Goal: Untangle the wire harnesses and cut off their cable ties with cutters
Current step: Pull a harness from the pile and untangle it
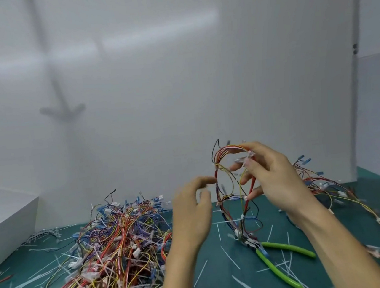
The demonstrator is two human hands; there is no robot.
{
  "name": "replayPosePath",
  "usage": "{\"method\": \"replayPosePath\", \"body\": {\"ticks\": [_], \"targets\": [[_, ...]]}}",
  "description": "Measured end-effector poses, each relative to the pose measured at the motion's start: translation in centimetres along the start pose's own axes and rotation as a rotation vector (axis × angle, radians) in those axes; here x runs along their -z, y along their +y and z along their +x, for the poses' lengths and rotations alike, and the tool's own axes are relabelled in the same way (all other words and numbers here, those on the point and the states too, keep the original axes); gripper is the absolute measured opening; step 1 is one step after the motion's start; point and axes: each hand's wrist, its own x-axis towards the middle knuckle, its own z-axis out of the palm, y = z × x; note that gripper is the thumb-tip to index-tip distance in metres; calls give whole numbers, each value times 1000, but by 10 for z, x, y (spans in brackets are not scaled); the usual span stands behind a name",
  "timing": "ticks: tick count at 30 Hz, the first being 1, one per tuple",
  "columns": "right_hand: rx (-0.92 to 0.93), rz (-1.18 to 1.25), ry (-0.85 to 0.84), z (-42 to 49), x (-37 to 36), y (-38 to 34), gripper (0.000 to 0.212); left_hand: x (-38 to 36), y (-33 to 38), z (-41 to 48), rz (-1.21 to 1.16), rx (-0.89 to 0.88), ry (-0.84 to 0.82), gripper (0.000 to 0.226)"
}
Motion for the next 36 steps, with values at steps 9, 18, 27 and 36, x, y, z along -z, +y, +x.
{"method": "replayPosePath", "body": {"ticks": [9, 18, 27, 36], "targets": [[-25, -34, -279, -3, 1, 0, 48, -2, 14, 17, -1181, 929, -67, 66], [-216, -475, -525, -7, 4, 9, 32, 16, -1, 22, -801, 673, 123, 22], [-245, -526, -672, -8, 24, -6, 62, 28, 22, 14, -514, 124, -11, 5], [-134, 156, -33, -4, 10, -28, 38, 19, 43, 6, -185, -136, -320, 8]]}}
